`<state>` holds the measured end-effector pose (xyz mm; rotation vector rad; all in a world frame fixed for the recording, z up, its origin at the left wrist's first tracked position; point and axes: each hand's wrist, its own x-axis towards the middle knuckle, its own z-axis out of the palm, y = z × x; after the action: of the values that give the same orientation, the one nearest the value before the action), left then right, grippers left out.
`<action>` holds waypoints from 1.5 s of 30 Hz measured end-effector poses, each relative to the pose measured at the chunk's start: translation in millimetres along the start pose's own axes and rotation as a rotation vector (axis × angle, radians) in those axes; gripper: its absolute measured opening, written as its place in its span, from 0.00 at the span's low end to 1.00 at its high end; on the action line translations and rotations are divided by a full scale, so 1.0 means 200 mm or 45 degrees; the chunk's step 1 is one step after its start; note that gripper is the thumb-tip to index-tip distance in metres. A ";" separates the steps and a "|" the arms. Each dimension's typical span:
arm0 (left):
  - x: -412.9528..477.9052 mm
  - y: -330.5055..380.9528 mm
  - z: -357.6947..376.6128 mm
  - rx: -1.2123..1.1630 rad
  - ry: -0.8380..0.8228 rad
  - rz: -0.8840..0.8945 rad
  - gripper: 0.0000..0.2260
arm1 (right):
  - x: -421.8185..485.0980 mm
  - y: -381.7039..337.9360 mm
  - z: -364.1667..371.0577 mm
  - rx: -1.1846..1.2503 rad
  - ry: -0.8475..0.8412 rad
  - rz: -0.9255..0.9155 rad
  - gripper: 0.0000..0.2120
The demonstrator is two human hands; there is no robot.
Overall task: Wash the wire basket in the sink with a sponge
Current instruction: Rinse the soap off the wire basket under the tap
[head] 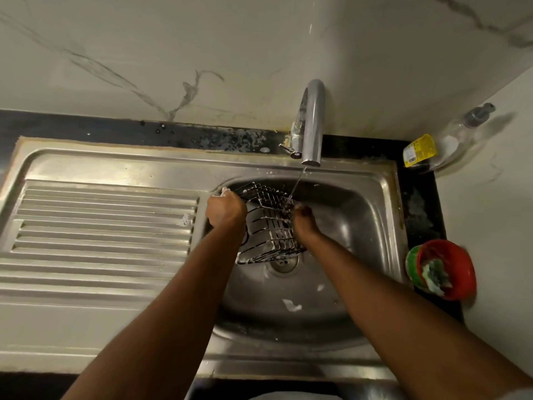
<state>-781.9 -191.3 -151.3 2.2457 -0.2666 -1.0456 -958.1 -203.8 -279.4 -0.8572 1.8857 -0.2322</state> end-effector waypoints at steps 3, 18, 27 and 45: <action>-0.03 0.02 0.02 -0.006 -0.002 -0.025 0.19 | -0.05 -0.16 0.04 -0.117 0.009 0.192 0.37; -0.01 0.01 -0.02 0.057 0.002 -0.021 0.20 | -0.10 -0.29 0.00 -0.111 0.005 0.190 0.27; 0.04 0.02 -0.04 0.042 0.002 -0.034 0.18 | -0.69 -0.43 0.15 -0.399 -0.057 -0.704 0.31; -0.01 0.11 -0.06 0.009 -0.013 -0.012 0.18 | -0.51 -0.32 0.14 -0.253 0.013 -0.143 0.37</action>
<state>-772.1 -201.9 -129.6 2.2509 -0.2646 -1.0632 -880.9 -177.3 -186.6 -1.1000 1.8938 -0.1191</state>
